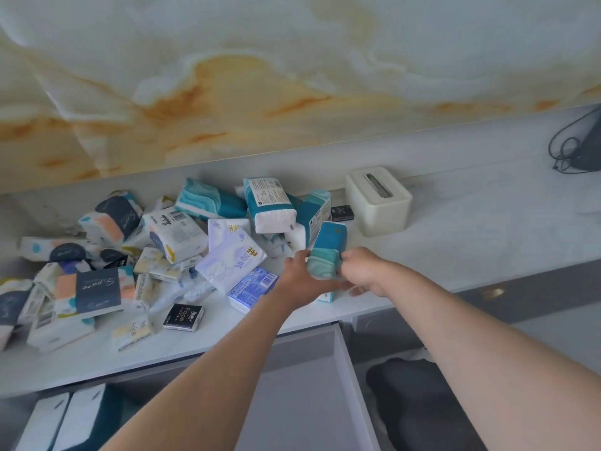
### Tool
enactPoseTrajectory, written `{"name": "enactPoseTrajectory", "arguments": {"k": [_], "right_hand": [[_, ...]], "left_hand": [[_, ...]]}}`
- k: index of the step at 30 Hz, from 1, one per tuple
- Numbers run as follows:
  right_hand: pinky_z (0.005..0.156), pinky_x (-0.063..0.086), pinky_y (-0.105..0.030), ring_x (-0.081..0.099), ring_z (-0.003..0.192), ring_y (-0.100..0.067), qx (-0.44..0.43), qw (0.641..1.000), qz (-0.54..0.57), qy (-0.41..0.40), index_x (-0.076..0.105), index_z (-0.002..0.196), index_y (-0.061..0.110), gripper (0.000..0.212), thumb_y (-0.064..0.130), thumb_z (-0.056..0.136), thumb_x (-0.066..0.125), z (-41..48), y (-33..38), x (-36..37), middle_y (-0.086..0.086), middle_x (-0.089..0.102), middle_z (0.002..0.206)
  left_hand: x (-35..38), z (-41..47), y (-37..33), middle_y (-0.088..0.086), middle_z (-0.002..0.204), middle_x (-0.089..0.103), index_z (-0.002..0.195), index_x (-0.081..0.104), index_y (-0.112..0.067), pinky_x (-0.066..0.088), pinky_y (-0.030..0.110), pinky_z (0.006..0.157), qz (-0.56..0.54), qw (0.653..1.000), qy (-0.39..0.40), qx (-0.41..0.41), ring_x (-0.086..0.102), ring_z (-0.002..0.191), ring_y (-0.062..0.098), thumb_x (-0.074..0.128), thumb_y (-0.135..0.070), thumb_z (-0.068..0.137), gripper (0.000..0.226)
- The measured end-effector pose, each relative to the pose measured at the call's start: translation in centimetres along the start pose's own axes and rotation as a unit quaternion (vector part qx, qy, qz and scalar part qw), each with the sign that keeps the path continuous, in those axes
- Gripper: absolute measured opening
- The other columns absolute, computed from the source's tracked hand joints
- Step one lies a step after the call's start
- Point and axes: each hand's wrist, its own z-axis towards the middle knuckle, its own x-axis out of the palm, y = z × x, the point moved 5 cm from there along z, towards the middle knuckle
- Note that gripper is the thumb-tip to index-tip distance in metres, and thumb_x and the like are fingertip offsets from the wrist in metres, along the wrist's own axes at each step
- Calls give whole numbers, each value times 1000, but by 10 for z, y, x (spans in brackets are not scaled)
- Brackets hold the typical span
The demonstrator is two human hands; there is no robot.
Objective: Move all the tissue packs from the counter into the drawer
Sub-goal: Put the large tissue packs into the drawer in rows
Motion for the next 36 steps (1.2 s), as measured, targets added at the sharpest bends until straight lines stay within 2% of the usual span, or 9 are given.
{"name": "enactPoseTrajectory", "arguments": {"k": [5,8,12,17,25,28,32,34,36], "right_hand": [[84,58,-41,64,102,-24,-10,1000,-1,26,53,122,27,39,5,95,35,-16,7,18,-2,59,111],[84,57,-42,59,112,-27,-22,999,25,1,53,115,26,34,3,92,42,-22,12,21,-6,56,126],[75,57,-40,53,111,-29,-20,995,83,-59,38,131,20,48,11,88,55,-32,18,17,-8,46,130],[78,58,-52,66,103,-43,-6,957,257,136,50,125,21,36,42,96,51,-59,34,42,-16,56,120],[92,56,-53,68,109,-34,-116,961,101,232,61,120,20,42,26,82,78,-93,61,112,-6,69,118],[92,57,-50,67,111,-28,-139,950,58,273,46,136,17,71,14,74,81,-114,73,149,-5,63,122],[87,58,-34,62,105,-15,-199,929,-38,311,40,139,26,81,-1,74,81,-143,84,197,2,53,123],[78,54,-21,57,99,-6,-233,915,-117,308,36,139,30,86,5,72,84,-157,85,222,8,51,121],[68,53,-23,58,85,-7,-237,905,-161,313,32,141,32,90,11,71,85,-170,84,251,7,53,114]], "left_hand": [[-17,-20,22,-6,107,60,130,42,-24,50,26,69,-41,998,-45,-25,61,93,11,79,-43,66,76],[-32,-37,31,-6,104,64,125,51,-24,55,36,81,-94,994,-46,-38,62,93,14,69,-38,65,64],[-54,-66,38,1,106,68,120,57,-19,57,41,86,-174,984,-39,-4,66,96,19,66,-28,60,62],[-80,-107,57,-7,113,61,119,52,-31,48,9,70,-119,989,-48,76,61,92,-1,85,-9,66,66],[-120,-153,94,-12,125,59,128,44,-37,54,35,92,-85,995,39,32,60,110,7,86,-49,57,83],[-139,-176,105,-11,131,52,141,29,-42,51,28,90,-65,997,29,37,56,113,8,85,-39,68,93],[-160,-210,137,-19,133,50,146,5,-53,53,24,87,-24,998,43,32,63,103,6,80,-21,74,109],[-169,-229,156,-23,120,58,141,13,-54,55,26,85,14,999,37,12,65,94,1,82,-26,68,104],[-179,-247,177,-22,109,63,133,24,-50,56,27,84,48,999,12,-4,64,90,-2,84,-30,62,95]]}}
